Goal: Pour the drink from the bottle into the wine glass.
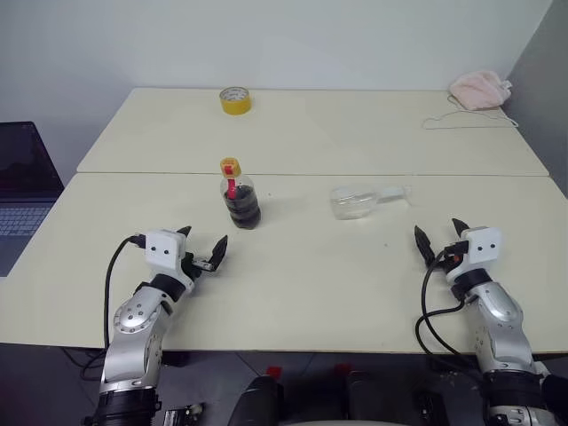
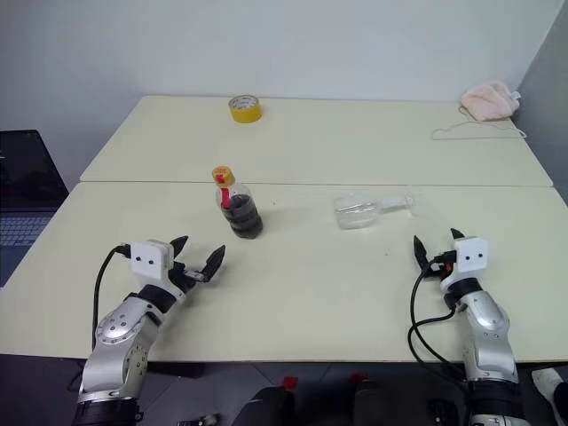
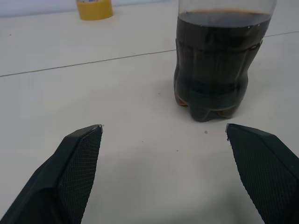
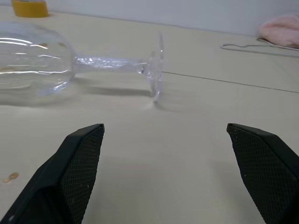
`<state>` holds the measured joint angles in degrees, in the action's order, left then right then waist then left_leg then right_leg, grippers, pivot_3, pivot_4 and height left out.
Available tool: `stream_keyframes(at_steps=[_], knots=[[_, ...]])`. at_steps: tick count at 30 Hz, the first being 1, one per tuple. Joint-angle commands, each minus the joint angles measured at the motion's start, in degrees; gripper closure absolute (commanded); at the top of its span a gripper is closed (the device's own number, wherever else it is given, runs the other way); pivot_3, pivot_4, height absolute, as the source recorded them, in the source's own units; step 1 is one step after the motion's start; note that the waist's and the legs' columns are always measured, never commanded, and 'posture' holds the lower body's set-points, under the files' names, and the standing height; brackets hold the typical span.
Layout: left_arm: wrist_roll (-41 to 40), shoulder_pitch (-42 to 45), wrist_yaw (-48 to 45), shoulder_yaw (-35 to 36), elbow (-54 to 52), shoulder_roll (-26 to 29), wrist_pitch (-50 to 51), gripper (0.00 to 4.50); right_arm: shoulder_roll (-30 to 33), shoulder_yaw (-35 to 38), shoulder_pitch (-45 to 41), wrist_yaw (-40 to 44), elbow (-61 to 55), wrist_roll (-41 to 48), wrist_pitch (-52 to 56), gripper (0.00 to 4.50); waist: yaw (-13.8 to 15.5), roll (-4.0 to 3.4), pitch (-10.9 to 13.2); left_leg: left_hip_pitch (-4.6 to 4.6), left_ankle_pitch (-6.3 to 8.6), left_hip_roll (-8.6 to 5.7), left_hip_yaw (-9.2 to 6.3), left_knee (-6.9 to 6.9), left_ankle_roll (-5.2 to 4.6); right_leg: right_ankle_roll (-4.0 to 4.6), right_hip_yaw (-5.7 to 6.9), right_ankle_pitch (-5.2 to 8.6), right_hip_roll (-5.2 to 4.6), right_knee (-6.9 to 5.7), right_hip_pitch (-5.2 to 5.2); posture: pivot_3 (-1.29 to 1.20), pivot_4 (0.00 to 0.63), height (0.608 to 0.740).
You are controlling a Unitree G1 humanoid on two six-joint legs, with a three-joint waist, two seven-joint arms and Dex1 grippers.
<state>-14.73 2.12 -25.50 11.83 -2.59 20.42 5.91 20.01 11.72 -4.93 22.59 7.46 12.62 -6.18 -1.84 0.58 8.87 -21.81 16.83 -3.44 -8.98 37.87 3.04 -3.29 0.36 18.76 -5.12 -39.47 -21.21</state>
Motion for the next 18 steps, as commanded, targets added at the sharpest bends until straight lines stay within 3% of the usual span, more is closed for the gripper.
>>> stream_keyframes(at_steps=[1,9,13,18], knots=[[-0.51,0.76,-1.25,-0.31,-2.56,0.61,-1.67,0.01,0.4,-0.4,0.62,1.71,-4.95,1.44,0.76,0.0,0.01,0.0,0.0,0.0,0.0,0.0,0.0,0.0,0.0,0.0,0.0,0.0,0.0,0.0,0.0,0.0,0.15,0.74],[-2.17,3.66,-0.61,0.12,-1.75,0.11,1.89,0.01,1.23,-5.21,4.39,8.34,-16.29,6.9,10.41,0.0,0.03,0.0,0.0,-0.01,0.0,0.0,-0.07,0.01,0.0,0.0,0.04,0.0,0.0,0.0,0.02,0.0,0.15,0.74],[3.64,4.53,1.43,-2.0,0.0,0.83,-1.62,0.01,2.14,-7.27,4.18,10.17,-20.98,8.65,15.56,0.0,0.04,0.0,0.0,0.0,0.0,-0.02,-0.08,0.01,0.0,0.0,0.04,0.0,0.0,0.03,0.03,0.0,0.15,0.74],[0.11,4.13,-1.29,-1.84,-0.54,-0.1,-1.18,0.01,3.25,-9.74,3.64,11.71,-25.33,8.91,19.17,0.0,0.04,0.01,0.0,-0.01,0.0,-0.02,-0.1,0.0,0.0,0.0,0.06,0.0,0.0,0.04,0.03,0.0,0.15,0.74]])
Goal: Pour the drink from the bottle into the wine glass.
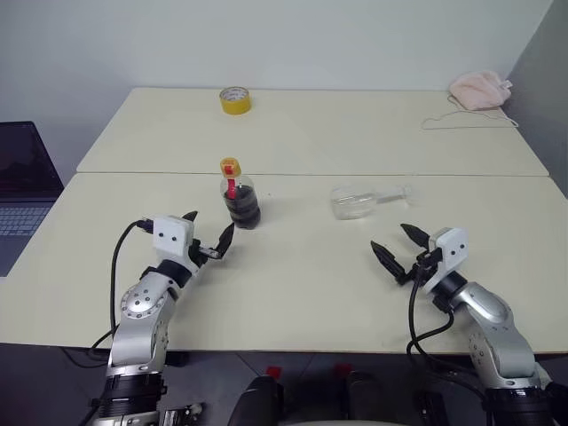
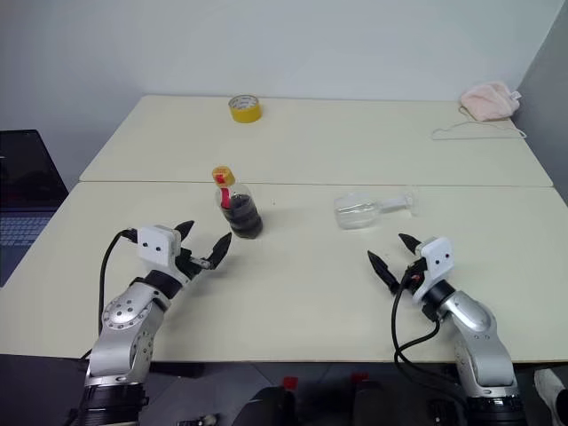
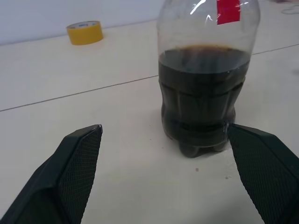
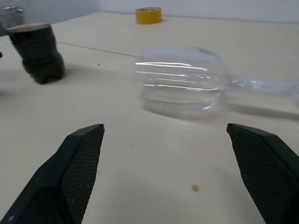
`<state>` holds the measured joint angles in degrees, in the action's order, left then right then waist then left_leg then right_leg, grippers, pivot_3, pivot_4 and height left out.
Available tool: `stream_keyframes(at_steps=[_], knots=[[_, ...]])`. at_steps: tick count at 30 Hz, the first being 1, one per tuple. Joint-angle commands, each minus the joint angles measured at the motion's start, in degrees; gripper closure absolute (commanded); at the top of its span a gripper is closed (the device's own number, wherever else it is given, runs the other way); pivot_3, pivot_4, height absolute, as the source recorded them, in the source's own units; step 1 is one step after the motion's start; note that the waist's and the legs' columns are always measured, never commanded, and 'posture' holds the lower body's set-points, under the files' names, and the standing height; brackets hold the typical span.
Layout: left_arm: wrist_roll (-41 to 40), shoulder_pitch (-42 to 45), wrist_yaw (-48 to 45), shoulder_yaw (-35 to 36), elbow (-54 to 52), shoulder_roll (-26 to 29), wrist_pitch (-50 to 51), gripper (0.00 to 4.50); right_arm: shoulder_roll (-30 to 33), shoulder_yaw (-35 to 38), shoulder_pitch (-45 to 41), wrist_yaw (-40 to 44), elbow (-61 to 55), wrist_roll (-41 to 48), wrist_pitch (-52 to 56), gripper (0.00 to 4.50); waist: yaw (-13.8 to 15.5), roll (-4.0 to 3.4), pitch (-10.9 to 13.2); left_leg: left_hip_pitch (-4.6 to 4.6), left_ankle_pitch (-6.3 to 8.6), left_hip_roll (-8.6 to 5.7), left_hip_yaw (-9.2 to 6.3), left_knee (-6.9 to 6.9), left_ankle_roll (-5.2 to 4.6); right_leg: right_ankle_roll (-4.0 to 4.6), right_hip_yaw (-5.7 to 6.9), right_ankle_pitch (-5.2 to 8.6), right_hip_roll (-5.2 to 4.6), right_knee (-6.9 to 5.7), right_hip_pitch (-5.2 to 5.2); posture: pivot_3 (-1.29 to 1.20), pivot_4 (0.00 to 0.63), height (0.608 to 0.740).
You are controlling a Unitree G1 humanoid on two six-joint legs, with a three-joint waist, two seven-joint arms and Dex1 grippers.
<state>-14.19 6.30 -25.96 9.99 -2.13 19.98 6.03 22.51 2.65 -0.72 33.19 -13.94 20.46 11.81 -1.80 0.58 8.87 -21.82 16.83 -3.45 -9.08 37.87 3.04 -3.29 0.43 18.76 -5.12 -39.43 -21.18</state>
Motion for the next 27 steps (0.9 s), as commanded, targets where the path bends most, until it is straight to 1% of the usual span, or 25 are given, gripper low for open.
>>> stream_keyframes(at_steps=[1,4,6,9,14,19,27], knots=[[-0.3,0.02,-1.18,-0.25,-0.62,0.42,-1.59,0.01,0.69,-0.83,-0.72,1.07,-4.22,1.05,1.52,0.0,0.01,0.0,0.0,0.0,0.0,0.0,0.0,0.0,0.0,0.0,0.01,0.0,0.0,0.0,0.0,0.0,0.15,0.74],[0.34,0.36,-0.91,-0.88,-0.03,-0.12,-2.21,0.01,0.6,-0.98,-1.12,0.97,-4.89,1.2,2.45,0.0,0.01,0.0,0.0,0.0,0.0,-0.02,0.0,0.01,0.0,0.0,0.0,0.0,0.0,0.01,0.01,0.0,0.15,0.74],[0.56,0.73,0.14,-1.16,0.22,-0.65,-0.87,0.01,1.0,-0.94,-1.41,1.47,-5.84,2.2,3.75,0.0,0.04,0.0,0.0,0.0,0.0,-0.01,-0.01,0.01,0.0,0.0,0.02,0.0,0.0,0.01,0.01,0.0,0.15,0.74],[0.27,1.37,0.25,-1.52,0.89,-0.94,0.57,0.01,1.28,-0.64,-2.15,1.85,-7.64,4.84,6.88,0.0,0.04,0.01,0.0,0.0,0.0,-0.02,-0.01,0.01,0.0,0.0,0.01,0.0,0.0,0.01,0.01,0.0,0.15,0.74],[0.88,4.18,1.21,-2.2,3.91,-2.16,-0.5,0.01,1.82,-0.88,-3.47,2.23,-10.65,9.24,12.61,0.0,0.07,0.01,0.0,0.0,0.0,-0.01,-0.03,0.02,0.0,0.0,0.04,0.0,0.0,0.0,0.02,0.0,0.15,0.74],[1.24,7.46,1.81,-3.12,6.53,-3.91,-1.02,0.01,1.48,-1.42,-3.99,1.63,-11.78,9.79,14.16,0.0,0.11,0.02,0.0,-0.02,0.0,-0.04,-0.03,0.04,0.0,0.0,0.06,0.0,-0.01,0.01,0.03,0.0,0.15,0.74],[1.72,11.82,2.1,-3.99,10.86,-5.25,-2.72,0.01,1.94,-0.74,-4.6,1.92,-11.24,9.56,14.4,0.0,0.06,0.02,0.0,-0.02,0.0,-0.04,-0.03,0.04,0.0,0.0,0.07,0.0,-0.01,0.0,0.02,0.0,0.15,0.74]])
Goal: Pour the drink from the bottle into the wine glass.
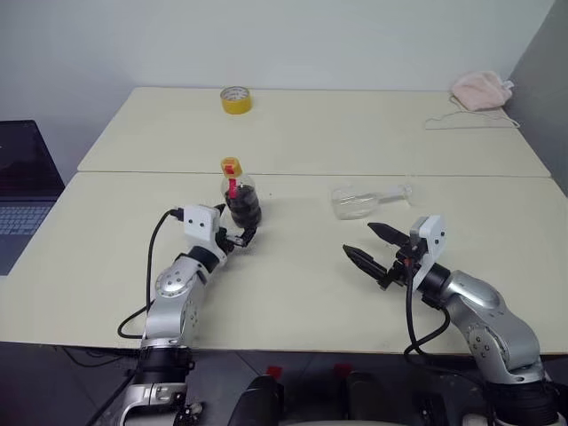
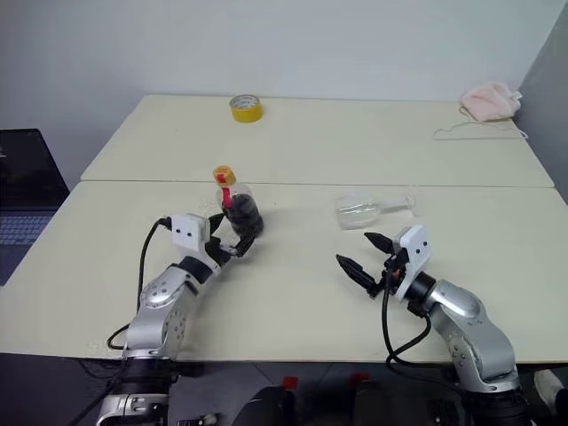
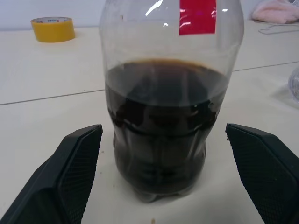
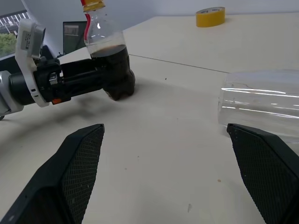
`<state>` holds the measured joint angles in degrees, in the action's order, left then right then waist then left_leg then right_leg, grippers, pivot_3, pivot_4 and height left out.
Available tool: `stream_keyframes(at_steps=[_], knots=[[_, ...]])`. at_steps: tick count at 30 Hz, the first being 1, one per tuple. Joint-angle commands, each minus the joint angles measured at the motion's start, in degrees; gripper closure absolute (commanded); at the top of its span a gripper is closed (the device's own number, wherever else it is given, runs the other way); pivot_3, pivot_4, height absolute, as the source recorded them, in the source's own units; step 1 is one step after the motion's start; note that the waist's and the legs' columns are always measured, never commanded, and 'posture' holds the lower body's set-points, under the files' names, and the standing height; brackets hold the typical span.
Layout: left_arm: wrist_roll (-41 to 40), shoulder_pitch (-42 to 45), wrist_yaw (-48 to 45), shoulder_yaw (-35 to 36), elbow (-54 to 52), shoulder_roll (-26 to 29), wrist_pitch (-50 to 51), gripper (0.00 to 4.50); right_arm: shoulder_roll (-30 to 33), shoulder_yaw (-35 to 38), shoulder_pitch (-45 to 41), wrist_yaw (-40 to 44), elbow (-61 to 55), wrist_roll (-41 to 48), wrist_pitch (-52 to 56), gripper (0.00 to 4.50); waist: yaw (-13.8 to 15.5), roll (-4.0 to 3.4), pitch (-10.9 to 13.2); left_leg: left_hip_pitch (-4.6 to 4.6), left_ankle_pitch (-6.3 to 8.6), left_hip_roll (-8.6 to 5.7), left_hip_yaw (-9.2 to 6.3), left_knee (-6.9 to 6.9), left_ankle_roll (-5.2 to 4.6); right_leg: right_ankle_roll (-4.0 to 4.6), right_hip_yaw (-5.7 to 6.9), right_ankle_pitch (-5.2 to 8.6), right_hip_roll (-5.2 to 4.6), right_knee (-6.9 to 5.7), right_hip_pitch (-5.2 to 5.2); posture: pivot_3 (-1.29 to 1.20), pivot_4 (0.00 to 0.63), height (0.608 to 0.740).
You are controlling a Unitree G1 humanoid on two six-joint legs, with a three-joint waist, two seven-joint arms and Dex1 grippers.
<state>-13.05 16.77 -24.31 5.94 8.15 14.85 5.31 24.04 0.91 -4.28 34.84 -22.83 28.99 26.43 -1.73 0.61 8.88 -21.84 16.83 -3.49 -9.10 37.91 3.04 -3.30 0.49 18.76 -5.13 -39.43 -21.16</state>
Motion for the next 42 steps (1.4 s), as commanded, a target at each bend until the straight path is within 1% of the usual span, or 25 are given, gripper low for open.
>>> stream_keyframes(at_steps=[1,10,20,21,23,26,28,30,32,34,40,42], knots=[[0.83,2.14,0.92,0.17,1.55,-0.29,-2.34,0.01,0.38,1.0,-1.1,0.24,-2.29,0.98,-0.23,0.0,-0.04,0.0,0.0,0.0,0.0,0.0,0.0,0.0,0.0,0.0,0.0,0.0,0.0,0.0,0.0,0.0,0.15,0.74],[1.33,9.03,1.94,0.09,10.21,-2.03,-4.69,0.01,0.07,0.78,-2.3,0.24,-2.1,1.2,0.08,0.0,0.01,0.02,0.01,-0.02,0.0,-0.02,0.0,0.03,0.0,-0.01,0.01,0.0,0.0,0.0,0.0,0.0,0.15,0.74],[0.93,10.96,-0.7,-0.76,13.49,-2.89,-6.29,0.01,0.34,0.4,-3.62,0.36,-2.44,2.04,0.61,0.0,-0.04,0.03,0.01,-0.02,0.0,-0.03,-0.01,0.03,0.0,-0.01,0.02,0.0,-0.01,0.0,0.0,0.0,0.15,0.74],[0.7,11.08,-0.9,-0.51,13.68,-2.84,-6.32,0.31,0.29,0.4,-3.72,0.31,-2.29,1.93,0.48,0.0,-0.05,0.03,0.01,-0.02,0.0,-0.03,-0.01,0.03,0.0,-0.01,0.02,0.0,-0.01,0.0,0.0,0.0,0.15,0.74],[-0.04,11.13,-1.28,0.02,13.8,-2.9,-6.2,0.57,0.15,0.37,-3.82,0.23,-2.07,1.74,0.24,0.0,-0.05,0.03,0.01,-0.02,0.0,-0.03,-0.02,0.03,0.0,-0.01,0.02,0.0,-0.01,-0.01,0.0,0.0,0.15,0.74],[-0.32,10.93,-1.91,-0.05,13.47,-2.74,-6.12,1.45,-0.02,0.28,-3.97,0.08,-2.06,1.65,0.17,0.0,-0.06,0.03,0.01,-0.03,0.0,-0.03,-0.02,0.03,0.0,-0.01,0.02,0.0,-0.02,0.0,0.0,0.0,0.15,0.74],[-0.26,10.51,-2.37,-0.29,12.63,-2.57,-5.73,1.93,-0.21,0.25,-4.34,-0.15,-2.23,1.77,0.32,0.0,-0.06,0.03,0.01,-0.03,0.0,-0.03,-0.02,0.03,0.0,-0.01,0.02,0.0,-0.02,0.0,-0.01,0.0,0.15,0.74],[0.7,10.08,-2.54,-1.04,11.71,-2.05,-5.17,2.23,-0.12,0.15,-4.75,-0.15,-2.55,1.82,0.49,0.0,-0.07,0.03,0.01,-0.03,0.0,-0.03,-0.02,0.03,0.0,-0.01,0.02,0.0,-0.02,-0.01,-0.01,0.0,0.15,0.74],[1.55,9.78,-2.46,-1.86,10.29,-1.52,-4.39,2.42,0.17,0.11,-5.41,-0.23,-3.38,2.24,1.31,0.0,-0.08,0.03,0.01,-0.02,0.0,-0.03,-0.02,0.03,0.0,-0.01,0.02,0.0,-0.02,-0.01,-0.01,0.0,0.15,0.74],[1.68,9.59,-2.13,-2.33,7.99,-1.18,-3.2,2.47,0.41,0.0,-6.91,-0.84,-4.82,2.95,2.98,0.0,-0.09,0.03,0.01,-0.02,0.0,-0.03,-0.01,0.03,0.0,-0.01,0.01,0.0,-0.02,-0.01,-0.01,0.0,0.15,0.74],[2.12,9.22,-2.28,-5.91,-1.8,-0.9,2.99,2.55,-1.83,-1.05,-18.55,-6.72,-7.54,7.2,13.71,0.0,-0.14,0.03,0.02,-0.07,-0.01,-0.01,-0.07,0.01,0.01,0.0,0.04,0.0,0.0,-0.02,-0.08,0.0,0.15,0.74],[2.36,9.08,-1.8,-7.09,-4.18,-1.4,4.94,2.56,-2.96,-2.91,-23.01,-8.63,-6.27,6.28,16.27,0.0,-0.18,0.03,0.02,-0.08,-0.01,-0.01,-0.07,0.0,0.01,0.0,0.03,0.0,0.0,0.0,-0.08,0.0,0.15,0.74]])
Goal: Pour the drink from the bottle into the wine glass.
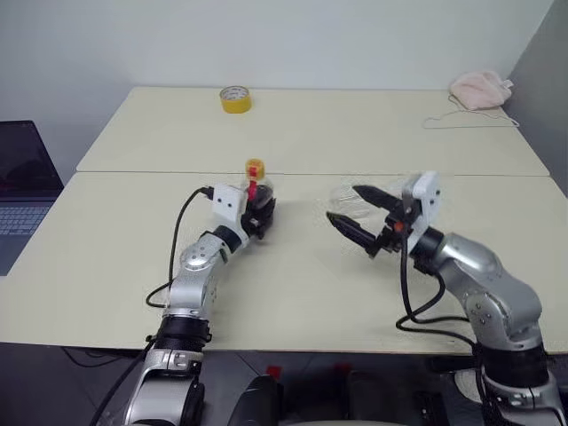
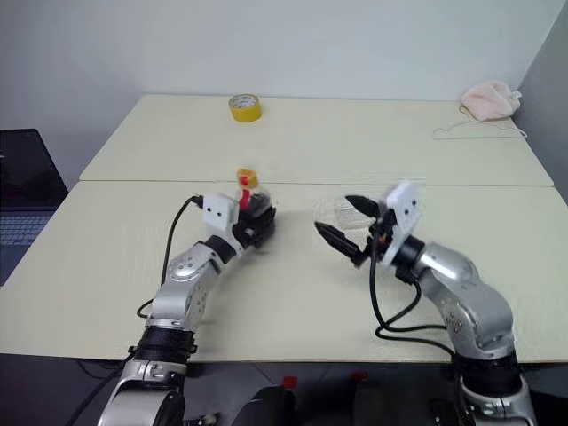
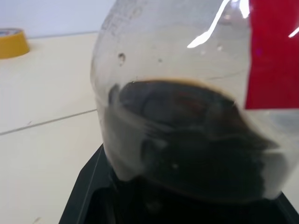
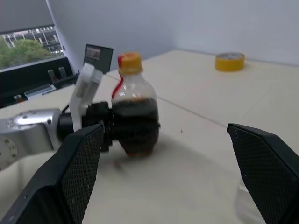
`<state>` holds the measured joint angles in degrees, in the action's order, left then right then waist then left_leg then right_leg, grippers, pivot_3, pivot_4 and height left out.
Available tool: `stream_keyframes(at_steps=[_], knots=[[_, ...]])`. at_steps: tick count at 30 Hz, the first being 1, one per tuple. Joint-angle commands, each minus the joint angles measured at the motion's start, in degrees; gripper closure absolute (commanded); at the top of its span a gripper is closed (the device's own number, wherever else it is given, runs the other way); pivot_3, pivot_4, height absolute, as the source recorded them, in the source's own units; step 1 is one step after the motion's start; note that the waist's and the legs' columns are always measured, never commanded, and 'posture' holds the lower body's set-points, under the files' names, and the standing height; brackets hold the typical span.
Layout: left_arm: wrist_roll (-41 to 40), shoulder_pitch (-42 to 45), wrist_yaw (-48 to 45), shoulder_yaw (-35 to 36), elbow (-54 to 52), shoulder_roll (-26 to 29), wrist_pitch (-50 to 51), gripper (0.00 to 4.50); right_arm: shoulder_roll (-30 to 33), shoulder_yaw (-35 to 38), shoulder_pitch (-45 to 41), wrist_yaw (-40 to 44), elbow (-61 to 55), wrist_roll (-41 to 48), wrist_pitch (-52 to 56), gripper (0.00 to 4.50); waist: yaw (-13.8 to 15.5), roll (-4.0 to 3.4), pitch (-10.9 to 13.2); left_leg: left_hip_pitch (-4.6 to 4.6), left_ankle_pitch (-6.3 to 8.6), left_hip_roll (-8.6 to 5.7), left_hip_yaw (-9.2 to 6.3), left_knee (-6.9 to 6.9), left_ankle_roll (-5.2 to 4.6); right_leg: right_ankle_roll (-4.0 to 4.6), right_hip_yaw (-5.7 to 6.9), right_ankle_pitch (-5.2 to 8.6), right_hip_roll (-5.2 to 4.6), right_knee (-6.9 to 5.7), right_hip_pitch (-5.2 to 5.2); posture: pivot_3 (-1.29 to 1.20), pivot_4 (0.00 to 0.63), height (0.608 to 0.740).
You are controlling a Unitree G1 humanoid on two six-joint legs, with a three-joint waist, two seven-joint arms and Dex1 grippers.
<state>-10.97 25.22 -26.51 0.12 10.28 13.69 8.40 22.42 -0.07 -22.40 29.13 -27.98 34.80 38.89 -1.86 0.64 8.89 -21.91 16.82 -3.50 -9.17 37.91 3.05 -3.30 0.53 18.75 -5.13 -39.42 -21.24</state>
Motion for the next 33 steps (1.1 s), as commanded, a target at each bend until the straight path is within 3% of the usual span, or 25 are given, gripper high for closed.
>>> stream_keyframes(at_steps=[1,12,26,29,33], knots=[[0.32,0.5,0.34,-1.85,-7.4,-0.39,2.67,2.57,-2.04,-2.6,-6.86,-3.89,-0.15,0.07,4.92,0.0,-0.15,-0.01,0.0,0.0,0.0,0.0,0.02,0.01,0.0,0.0,-0.02,0.0,0.0,-0.01,-0.02,0.0,0.15,0.74],[2.31,-0.87,1.11,-5.76,-11.47,-1.36,5.09,2.68,-11.19,-6.36,-18.62,-12.86,6.15,-3.51,10.81,0.0,-0.16,-0.01,0.0,-0.03,0.0,-0.01,0.03,0.0,0.0,0.0,-0.05,0.0,-0.02,-0.08,-0.1,0.0,0.15,0.74],[3.04,-0.89,1.85,-5.52,-11.26,-2.27,4.79,2.82,-15.97,-7.11,-19.47,-17.04,8.54,-8.81,11.14,0.0,-0.31,-0.01,0.0,-0.05,0.0,-0.03,0.03,0.01,0.01,0.0,-0.06,0.0,-0.03,-0.12,-0.14,0.0,0.15,0.74],[3.02,-0.87,2.06,-5.5,-11.43,-2.34,4.91,2.87,-16.23,-6.99,-19.34,-16.92,9.2,-9.66,10.76,0.58,-0.48,-0.01,0.0,-0.05,0.0,-0.02,0.04,0.0,0.01,0.0,-0.06,0.0,-0.03,-0.13,-0.15,0.0,0.15,0.74],[3.04,-0.74,2.33,-5.62,-11.49,-2.46,4.93,2.94,-16.69,-6.93,-19.0,-17.15,9.94,-10.47,9.86,1.98,-0.57,-0.01,0.0,-0.05,0.0,-0.02,0.04,0.0,0.01,0.0,-0.06,0.0,-0.02,-0.13,-0.15,0.0,0.15,0.74]])
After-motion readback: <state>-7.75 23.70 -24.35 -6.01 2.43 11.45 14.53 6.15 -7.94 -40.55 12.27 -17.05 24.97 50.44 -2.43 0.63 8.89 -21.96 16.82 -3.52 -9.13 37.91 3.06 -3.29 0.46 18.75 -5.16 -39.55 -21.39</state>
